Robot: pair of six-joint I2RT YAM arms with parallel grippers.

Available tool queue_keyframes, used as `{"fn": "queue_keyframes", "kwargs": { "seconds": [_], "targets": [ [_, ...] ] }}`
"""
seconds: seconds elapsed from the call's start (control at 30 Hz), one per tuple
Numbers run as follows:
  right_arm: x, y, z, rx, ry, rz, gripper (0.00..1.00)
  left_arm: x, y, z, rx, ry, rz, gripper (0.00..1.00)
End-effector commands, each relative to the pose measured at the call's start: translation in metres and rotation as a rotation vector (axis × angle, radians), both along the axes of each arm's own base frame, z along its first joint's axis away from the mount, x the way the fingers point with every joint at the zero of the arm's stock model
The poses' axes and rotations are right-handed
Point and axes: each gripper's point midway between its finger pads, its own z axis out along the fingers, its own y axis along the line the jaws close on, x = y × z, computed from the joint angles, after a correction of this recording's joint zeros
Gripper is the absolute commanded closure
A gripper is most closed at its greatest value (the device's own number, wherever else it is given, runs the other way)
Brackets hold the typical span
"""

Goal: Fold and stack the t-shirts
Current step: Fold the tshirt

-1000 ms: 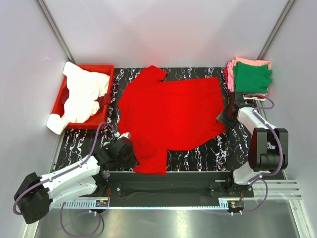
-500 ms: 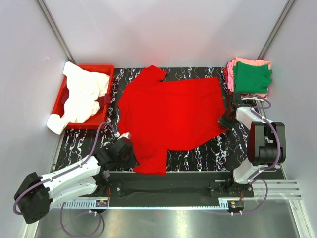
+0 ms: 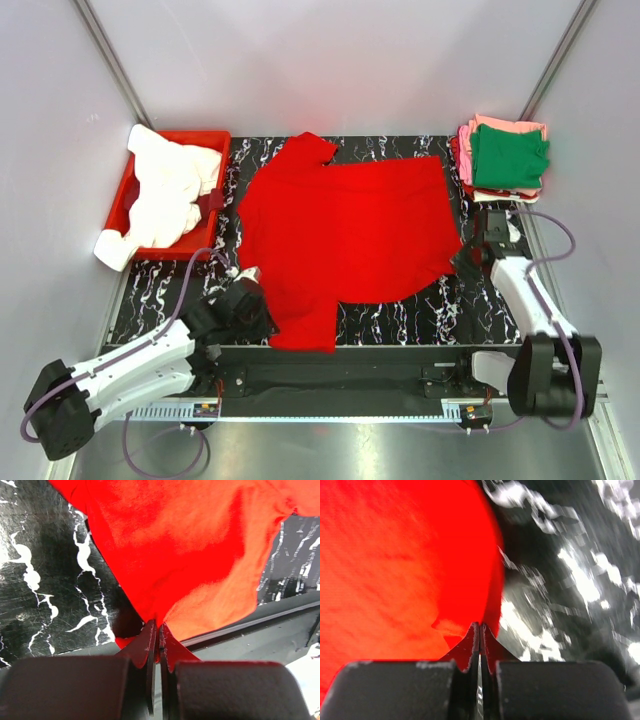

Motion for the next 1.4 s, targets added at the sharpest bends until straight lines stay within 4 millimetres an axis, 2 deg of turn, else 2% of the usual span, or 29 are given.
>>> {"fn": "queue_keyframes", "kwargs": {
  "seconds": [0.0, 0.03, 0.07, 0.17, 0.33, 0.5, 0.57, 0.6, 0.63, 0.73, 0.77, 0.83, 0.87, 1.0, 1.07, 1.1, 1.13, 1.2, 1.23, 1.27, 1.3, 1.33, 1.37],
  "targets": [
    [-0.038, 0.003, -0.014, 0.052, 0.046, -0.104, 1.00, 0.006, -0.005, 0.015, -0.040, -0.032, 0.022, 1.00],
    [-0.043, 0.004, -0.010, 0.061, 0.022, -0.116, 1.00, 0.005, -0.004, 0.015, -0.038, -0.029, 0.023, 1.00],
    [-0.053, 0.004, -0.016, 0.064, 0.039, -0.132, 1.00, 0.005, -0.004, 0.018, -0.041, -0.031, 0.025, 1.00],
    [-0.067, -0.002, -0.007, 0.056, 0.006, -0.210, 1.00, 0.002, -0.001, 0.021, -0.040, -0.028, 0.023, 1.00],
    [-0.074, -0.009, 0.009, 0.055, -0.062, -0.302, 1.00, -0.002, 0.003, 0.027, -0.048, -0.023, 0.037, 1.00],
    [-0.069, -0.011, 0.007, 0.038, -0.057, -0.273, 1.00, -0.001, 0.002, 0.045, -0.063, -0.044, 0.029, 1.00],
    [-0.063, -0.012, 0.010, 0.037, -0.067, -0.253, 1.00, 0.003, 0.001, 0.065, -0.064, -0.071, 0.013, 1.00],
    [-0.061, -0.013, 0.010, 0.035, -0.064, -0.249, 1.00, 0.003, 0.005, 0.066, -0.025, -0.070, 0.005, 1.00],
    [-0.058, -0.015, 0.014, 0.029, -0.075, -0.252, 1.00, 0.009, 0.002, 0.084, -0.035, -0.101, 0.001, 1.00],
    [-0.050, -0.022, 0.022, 0.024, -0.107, -0.265, 1.00, 0.016, 0.003, 0.097, 0.014, -0.117, -0.022, 1.00],
    [-0.045, -0.025, 0.028, 0.024, -0.123, -0.270, 1.00, 0.025, 0.001, 0.112, 0.002, -0.142, -0.016, 1.00],
    [-0.035, -0.030, 0.033, 0.030, -0.132, -0.271, 1.00, 0.036, 0.007, 0.116, 0.038, -0.144, -0.014, 1.00],
    [-0.031, -0.030, 0.034, 0.033, -0.132, -0.267, 1.00, 0.043, 0.007, 0.128, 0.028, -0.167, -0.010, 1.00],
    [-0.006, -0.029, 0.034, 0.051, -0.129, -0.220, 1.00, 0.072, 0.013, 0.136, 0.044, -0.170, -0.022, 1.00],
    [0.011, -0.027, 0.041, 0.065, -0.161, -0.191, 1.00, 0.088, 0.021, 0.139, 0.052, -0.169, 0.002, 1.00],
    [0.016, -0.026, 0.035, 0.074, -0.141, -0.182, 1.00, 0.098, 0.019, 0.142, 0.056, -0.171, -0.016, 1.00],
    [0.027, -0.026, 0.042, 0.076, -0.165, -0.173, 1.00, 0.105, 0.019, 0.143, 0.058, -0.170, -0.015, 1.00],
    [0.038, -0.025, 0.034, 0.089, -0.135, -0.152, 1.00, 0.124, 0.022, 0.141, 0.058, -0.145, -0.012, 1.00],
    [0.050, -0.026, 0.041, 0.088, -0.157, -0.147, 1.00, 0.135, 0.021, 0.151, 0.045, -0.166, -0.010, 1.00],
    [0.055, -0.025, 0.039, 0.092, -0.150, -0.132, 1.00, 0.145, 0.026, 0.152, 0.044, -0.163, 0.011, 1.00],
    [0.061, -0.026, 0.030, 0.092, -0.121, -0.128, 1.00, 0.154, 0.023, 0.146, 0.043, -0.137, -0.001, 1.00],
    [0.071, -0.028, 0.036, 0.091, -0.135, -0.124, 1.00, 0.168, 0.025, 0.157, 0.032, -0.161, 0.014, 1.00],
    [0.076, -0.029, 0.035, 0.086, -0.132, -0.116, 1.00, 0.178, 0.025, 0.149, 0.040, -0.133, 0.017, 1.00]
  ]
}}
